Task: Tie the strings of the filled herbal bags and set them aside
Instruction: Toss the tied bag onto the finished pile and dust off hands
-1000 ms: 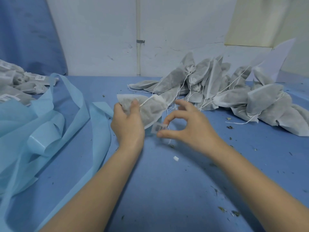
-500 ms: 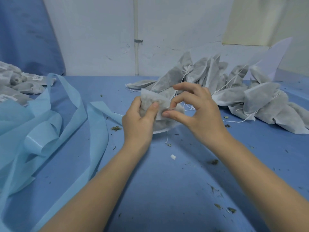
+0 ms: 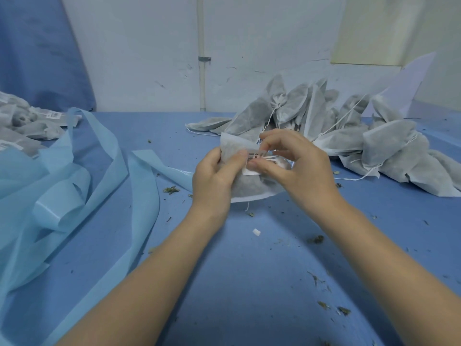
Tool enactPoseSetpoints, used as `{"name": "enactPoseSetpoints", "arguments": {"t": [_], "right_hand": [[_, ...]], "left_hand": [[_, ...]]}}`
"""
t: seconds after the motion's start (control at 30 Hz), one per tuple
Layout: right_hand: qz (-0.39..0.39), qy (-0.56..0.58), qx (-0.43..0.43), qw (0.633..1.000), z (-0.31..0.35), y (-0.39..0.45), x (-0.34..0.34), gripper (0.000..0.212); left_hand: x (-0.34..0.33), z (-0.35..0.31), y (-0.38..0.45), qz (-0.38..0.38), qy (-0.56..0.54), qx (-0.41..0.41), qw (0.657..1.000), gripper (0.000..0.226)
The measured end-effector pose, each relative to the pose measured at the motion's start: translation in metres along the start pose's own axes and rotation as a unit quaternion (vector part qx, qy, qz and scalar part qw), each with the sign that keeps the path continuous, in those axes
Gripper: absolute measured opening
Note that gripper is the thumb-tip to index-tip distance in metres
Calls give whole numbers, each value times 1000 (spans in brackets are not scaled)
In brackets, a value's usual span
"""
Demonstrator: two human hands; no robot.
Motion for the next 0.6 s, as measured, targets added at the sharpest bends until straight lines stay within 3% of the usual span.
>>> {"name": "enactPoseSetpoints", "arguments": {"t": [0.17, 0.47, 0.6], "right_hand": [[2, 48, -58, 997, -10, 0, 1, 25], [-49, 172, -126, 976, -22, -3, 2, 13], [-95, 179, -103, 974, -19, -3, 7, 16]], "left_hand": [[-5, 2, -2, 33, 46, 1, 998, 44], [-14, 7, -2, 60, 62, -4, 996, 30], [-16, 3, -3, 62, 58, 2, 996, 35]]}}
Point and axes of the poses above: each hand's wrist, its own y-axis towards the middle knuckle, its own x-axis out of the back of the hand, z = x × y, the point moved 9 cm from there along y, towards the middle knuckle, and after that the axes turned 9 degrees about y, right-handed, at the moved point
